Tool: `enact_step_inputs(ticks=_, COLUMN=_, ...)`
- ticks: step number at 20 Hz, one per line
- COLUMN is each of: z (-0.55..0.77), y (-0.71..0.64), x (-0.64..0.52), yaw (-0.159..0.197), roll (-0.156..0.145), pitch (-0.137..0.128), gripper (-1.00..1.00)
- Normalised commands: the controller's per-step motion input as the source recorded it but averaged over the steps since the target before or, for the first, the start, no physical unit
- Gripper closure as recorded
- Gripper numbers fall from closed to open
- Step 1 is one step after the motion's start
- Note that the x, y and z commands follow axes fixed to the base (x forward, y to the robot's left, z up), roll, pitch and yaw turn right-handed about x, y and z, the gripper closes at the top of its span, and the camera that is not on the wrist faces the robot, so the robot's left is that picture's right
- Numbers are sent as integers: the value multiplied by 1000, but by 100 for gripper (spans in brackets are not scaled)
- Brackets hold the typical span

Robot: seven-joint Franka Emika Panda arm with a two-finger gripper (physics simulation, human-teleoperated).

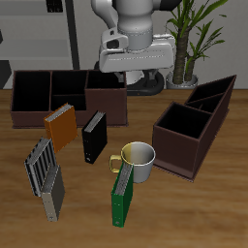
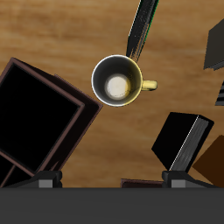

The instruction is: Place the striped book into the back desk caddy's left compartment and place the black book into the back desk caddy's left compartment and place the yellow book into the left desk caddy's right compartment

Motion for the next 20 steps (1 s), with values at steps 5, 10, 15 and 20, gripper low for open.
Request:
enact_step_inputs(ticks=5, z=-36, y=-38, x=206, yaw=21, roll=-18, pitch=-42, gripper=-100)
enact_step_inputs(ticks=10, z=-24, y=-260, x=297, yaw=-6, roll=5, pitch=20, gripper=-100)
enact_step_inputs(ticks=15, z=-106, y=-415, x=138, yaw=-6, roll=0, pitch=25, gripper=-100)
enact_step_inputs(ticks=20, z=-131, y=-588, x=150, yaw=-8, roll=59, pitch=18, gripper=-100)
